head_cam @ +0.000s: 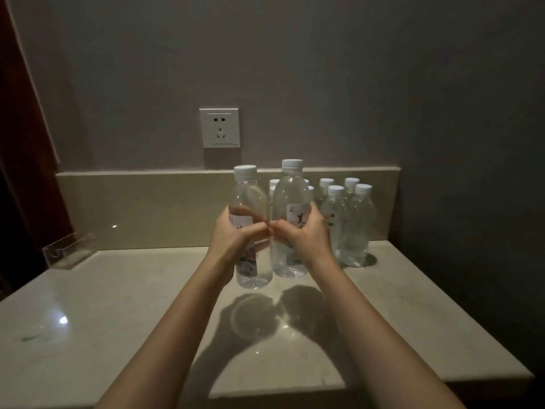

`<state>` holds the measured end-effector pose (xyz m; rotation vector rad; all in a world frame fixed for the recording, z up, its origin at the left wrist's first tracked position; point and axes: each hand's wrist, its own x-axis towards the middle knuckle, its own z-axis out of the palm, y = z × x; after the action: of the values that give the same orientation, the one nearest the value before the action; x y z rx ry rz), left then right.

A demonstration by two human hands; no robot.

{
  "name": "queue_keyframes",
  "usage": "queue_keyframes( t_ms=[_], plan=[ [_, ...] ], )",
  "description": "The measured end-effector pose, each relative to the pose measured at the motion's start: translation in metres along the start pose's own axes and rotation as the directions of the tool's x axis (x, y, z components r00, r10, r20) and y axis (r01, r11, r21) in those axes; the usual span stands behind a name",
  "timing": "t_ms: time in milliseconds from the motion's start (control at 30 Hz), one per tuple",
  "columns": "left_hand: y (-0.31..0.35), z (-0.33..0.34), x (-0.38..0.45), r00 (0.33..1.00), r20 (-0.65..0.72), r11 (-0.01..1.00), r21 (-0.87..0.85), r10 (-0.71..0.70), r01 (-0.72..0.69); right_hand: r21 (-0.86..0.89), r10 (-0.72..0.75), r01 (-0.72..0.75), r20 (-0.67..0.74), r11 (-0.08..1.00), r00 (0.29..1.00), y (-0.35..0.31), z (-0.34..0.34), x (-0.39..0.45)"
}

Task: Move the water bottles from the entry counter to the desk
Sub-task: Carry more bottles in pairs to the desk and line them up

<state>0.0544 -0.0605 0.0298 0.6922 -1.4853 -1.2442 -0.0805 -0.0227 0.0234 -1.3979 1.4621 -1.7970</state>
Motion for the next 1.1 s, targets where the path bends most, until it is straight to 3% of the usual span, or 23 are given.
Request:
queue_keyframes(
  t_ms=[233,333,500,700,800,1100],
  plan=[
    [0.02,0.12,-0.022,0.979,0.197,0.997,0.036,0.054,-0.062,0.092,0.004,0.001,-0.052,0.996,0.999,-0.027,-0.13,-0.039],
    [0.029,0.189,-0.043,0.939,0.338,0.998,-0.016,0.055,-0.053,0.126,-0.018,0.038,-0.157,0.991,0.987,-0.036,-0.2,-0.064],
    [0.034,0.326,-0.097,0.853,0.515,0.992,-0.127,0.085,-0.023,0.04,-0.01,0.024,-0.308,0.999,0.951,-0.048,-0.339,-0.123],
    [0.04,0.5,-0.175,0.708,0.698,0.971,-0.228,0.107,0.078,-0.088,-0.057,0.011,-0.545,0.996,0.836,-0.065,-0.508,-0.201],
    [0.042,0.588,-0.21,0.602,0.789,0.949,-0.27,0.121,0.162,-0.143,-0.081,-0.022,-0.674,0.99,0.734,-0.072,-0.589,-0.234],
    [0.055,0.825,-0.279,0.409,0.889,0.904,-0.332,0.205,0.269,-0.287,-0.207,-0.068,-0.817,0.956,0.537,-0.096,-0.801,-0.296]
  ],
)
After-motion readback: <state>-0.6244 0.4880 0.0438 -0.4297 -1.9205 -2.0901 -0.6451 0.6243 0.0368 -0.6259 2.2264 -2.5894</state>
